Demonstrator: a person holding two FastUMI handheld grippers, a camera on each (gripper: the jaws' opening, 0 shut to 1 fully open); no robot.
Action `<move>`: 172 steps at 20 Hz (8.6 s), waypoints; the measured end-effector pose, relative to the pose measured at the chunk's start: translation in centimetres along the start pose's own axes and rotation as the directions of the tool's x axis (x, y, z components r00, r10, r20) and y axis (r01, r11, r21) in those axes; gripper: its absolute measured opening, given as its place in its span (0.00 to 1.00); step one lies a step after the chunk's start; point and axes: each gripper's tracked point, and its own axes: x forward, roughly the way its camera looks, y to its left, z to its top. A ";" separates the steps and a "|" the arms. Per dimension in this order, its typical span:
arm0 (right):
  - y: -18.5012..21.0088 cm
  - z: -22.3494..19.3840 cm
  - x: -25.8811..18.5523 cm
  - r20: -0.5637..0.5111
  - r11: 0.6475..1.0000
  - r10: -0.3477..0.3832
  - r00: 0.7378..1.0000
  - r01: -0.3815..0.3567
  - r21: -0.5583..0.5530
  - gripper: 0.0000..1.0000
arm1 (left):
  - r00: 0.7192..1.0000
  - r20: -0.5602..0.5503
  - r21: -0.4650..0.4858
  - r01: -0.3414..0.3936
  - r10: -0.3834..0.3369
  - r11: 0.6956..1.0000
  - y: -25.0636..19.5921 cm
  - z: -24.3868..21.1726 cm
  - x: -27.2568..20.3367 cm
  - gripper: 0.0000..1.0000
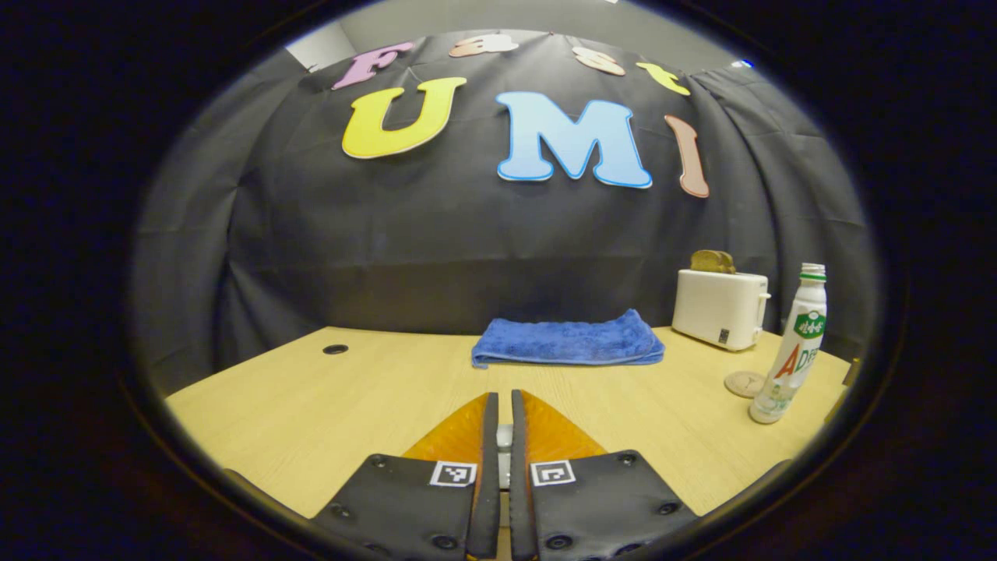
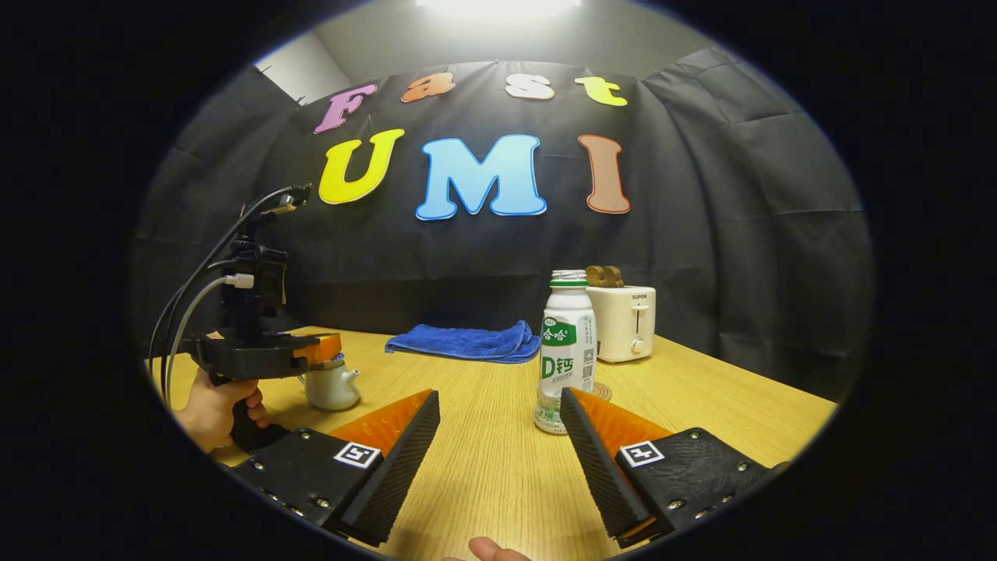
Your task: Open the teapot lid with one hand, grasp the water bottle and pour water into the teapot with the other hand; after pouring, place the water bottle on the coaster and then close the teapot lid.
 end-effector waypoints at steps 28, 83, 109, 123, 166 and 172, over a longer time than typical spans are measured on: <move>-6.9 1.1 11.2 -0.070 0.985 -0.151 0.986 0.144 -0.090 0.96 | 0.990 0.128 -0.076 0.065 -0.055 0.995 0.1 4.1 -3.1 0.16; 9.8 -0.9 14.2 -0.099 0.453 0.072 0.992 -0.121 -0.883 0.71 | 0.980 0.200 -0.090 0.032 -0.013 0.995 7.1 8.9 -22.4 0.16; 11.7 -0.1 15.7 0.032 -0.093 0.076 0.997 0.039 -0.995 0.71 | 0.986 0.168 -0.048 0.011 -0.003 0.999 8.1 7.3 -22.3 0.11; 12.3 2.6 16.1 0.089 -0.221 0.113 0.990 0.112 -0.969 0.71 | 0.989 0.147 -0.035 0.019 -0.014 0.999 7.6 6.6 -22.0 0.15; 14.5 6.5 16.1 0.173 -0.438 0.226 0.959 0.258 -0.861 0.71 | 0.992 0.123 -0.021 0.011 -0.009 1.000 8.0 6.2 -22.0 0.15; 14.6 5.9 16.0 0.167 -0.431 0.229 0.959 0.253 -0.866 0.71 | 0.992 0.127 -0.019 -0.003 0.005 1.000 8.5 6.2 -21.8 0.15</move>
